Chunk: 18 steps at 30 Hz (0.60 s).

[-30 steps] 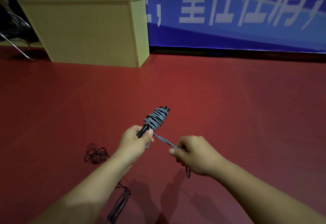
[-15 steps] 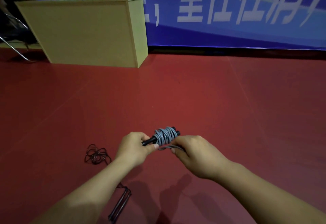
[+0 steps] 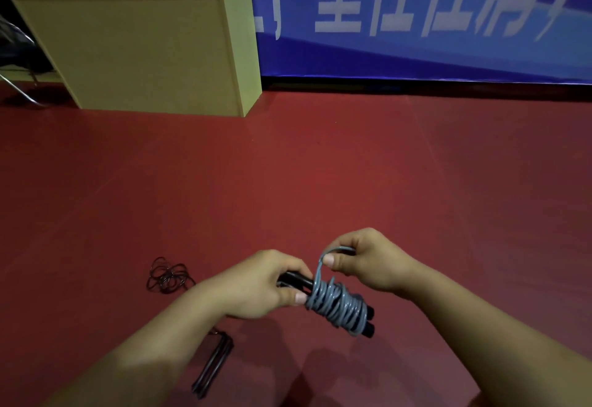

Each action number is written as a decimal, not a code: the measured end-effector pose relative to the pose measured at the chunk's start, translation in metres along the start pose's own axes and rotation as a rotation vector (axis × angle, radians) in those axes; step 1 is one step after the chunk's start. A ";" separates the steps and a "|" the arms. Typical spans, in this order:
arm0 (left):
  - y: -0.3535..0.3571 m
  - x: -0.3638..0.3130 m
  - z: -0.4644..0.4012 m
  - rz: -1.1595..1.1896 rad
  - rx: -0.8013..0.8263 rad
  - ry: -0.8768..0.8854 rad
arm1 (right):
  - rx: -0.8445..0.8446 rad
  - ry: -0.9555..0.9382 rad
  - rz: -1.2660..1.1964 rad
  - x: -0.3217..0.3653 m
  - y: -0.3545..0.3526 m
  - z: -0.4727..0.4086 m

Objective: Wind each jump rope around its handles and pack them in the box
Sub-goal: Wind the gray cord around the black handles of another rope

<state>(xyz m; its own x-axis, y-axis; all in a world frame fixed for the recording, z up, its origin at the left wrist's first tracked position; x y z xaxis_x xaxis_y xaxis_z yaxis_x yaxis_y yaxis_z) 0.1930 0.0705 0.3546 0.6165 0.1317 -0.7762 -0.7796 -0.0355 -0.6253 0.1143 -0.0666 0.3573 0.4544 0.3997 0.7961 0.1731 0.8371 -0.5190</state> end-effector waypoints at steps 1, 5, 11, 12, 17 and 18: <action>0.000 -0.001 0.000 0.031 0.012 0.010 | 0.043 0.040 -0.057 -0.005 -0.001 0.000; 0.007 -0.003 0.003 0.155 0.081 0.016 | 0.151 0.116 -0.174 -0.014 0.000 0.004; 0.006 -0.014 0.004 0.437 0.075 0.078 | 0.272 0.168 -0.568 -0.017 0.001 0.006; 0.005 -0.016 0.004 0.509 0.062 0.087 | 0.289 0.175 -0.613 -0.017 0.001 0.006; 0.005 -0.026 0.002 0.819 0.018 0.177 | 0.256 0.167 -0.704 -0.011 0.004 0.003; 0.004 -0.026 0.001 0.867 -0.009 0.185 | 0.196 0.143 -0.661 -0.008 0.002 0.003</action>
<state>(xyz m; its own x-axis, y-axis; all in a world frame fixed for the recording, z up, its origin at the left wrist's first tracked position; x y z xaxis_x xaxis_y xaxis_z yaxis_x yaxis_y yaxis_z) 0.1738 0.0677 0.3723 -0.1823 -0.1075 -0.9773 -0.9803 -0.0567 0.1891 0.1084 -0.0674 0.3510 0.4213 -0.2577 0.8695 0.2980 0.9449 0.1357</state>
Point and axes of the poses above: each hand's wrist, its own z-axis away from the middle knuckle, its own y-axis out of the palm, x = y × z, the point moved 7 cm from there along -z, towards the middle knuckle, and after that the axes turned 13 degrees about y, right-handed, at the moved point
